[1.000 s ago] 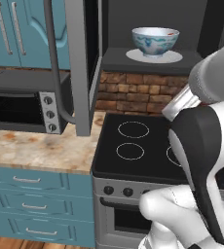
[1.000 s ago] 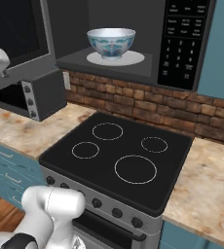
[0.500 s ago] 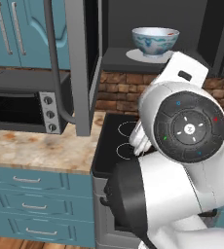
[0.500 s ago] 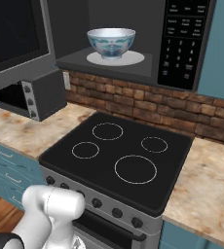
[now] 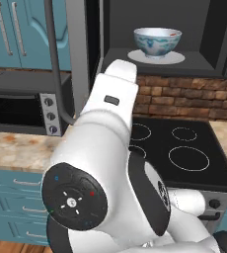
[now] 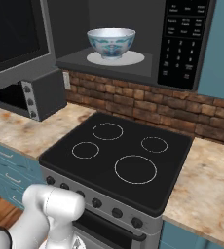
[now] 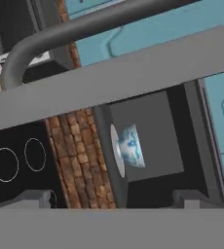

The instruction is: Place the bowl containing the carrot and sweet potato in the microwave. Close the microwave door and press the start button to microwave the meal.

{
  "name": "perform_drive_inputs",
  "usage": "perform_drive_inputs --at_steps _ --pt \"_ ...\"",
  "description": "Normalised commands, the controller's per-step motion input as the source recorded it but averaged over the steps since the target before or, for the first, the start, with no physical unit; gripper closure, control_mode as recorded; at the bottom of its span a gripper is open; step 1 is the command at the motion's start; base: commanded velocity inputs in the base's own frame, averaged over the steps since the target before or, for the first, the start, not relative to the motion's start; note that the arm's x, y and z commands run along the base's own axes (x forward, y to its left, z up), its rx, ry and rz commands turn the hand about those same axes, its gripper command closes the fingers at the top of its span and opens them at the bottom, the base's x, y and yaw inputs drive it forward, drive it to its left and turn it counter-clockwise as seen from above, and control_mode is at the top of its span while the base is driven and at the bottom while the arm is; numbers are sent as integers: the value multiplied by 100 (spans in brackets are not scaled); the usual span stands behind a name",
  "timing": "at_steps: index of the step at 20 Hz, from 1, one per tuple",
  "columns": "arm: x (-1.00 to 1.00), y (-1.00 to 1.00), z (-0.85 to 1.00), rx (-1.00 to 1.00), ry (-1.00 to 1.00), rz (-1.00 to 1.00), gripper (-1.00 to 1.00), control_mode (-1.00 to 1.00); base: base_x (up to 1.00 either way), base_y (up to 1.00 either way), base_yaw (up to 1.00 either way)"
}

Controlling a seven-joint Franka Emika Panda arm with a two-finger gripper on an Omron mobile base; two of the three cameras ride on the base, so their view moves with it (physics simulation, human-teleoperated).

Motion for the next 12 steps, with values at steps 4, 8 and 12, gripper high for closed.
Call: perform_drive_inputs --at_steps 4,8,12 --pt "-6 76 0 -17 -30 0 -100 -100 0 0 0" --pt "0 74 -3 -16 -14 0 -100 -100 0 0 0" --pt "15 45 -2 -13 -3 -5 -100 -100 0 0 0"
